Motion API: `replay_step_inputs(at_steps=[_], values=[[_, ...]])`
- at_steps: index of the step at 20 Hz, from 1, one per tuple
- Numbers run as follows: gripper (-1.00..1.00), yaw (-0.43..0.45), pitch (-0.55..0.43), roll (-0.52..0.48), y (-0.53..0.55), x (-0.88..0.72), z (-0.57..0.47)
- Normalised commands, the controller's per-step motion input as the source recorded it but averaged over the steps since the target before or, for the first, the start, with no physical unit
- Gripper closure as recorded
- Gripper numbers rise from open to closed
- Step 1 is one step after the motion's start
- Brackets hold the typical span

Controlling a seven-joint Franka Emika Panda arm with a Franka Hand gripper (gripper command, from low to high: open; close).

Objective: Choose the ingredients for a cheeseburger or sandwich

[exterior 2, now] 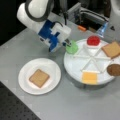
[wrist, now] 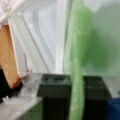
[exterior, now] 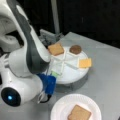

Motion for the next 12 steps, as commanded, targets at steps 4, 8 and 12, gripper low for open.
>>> replay_step_inputs(at_steps=[4,8,12], values=[[1.0,-0.116,0.003,-0.197,0.24,-0.25,0.3],[1.0,-0.164,0.003,-0.293,0.27,-0.25,0.3],[1.0,-0.182,0.014,-0.377,0.27,-0.16,0.4]])
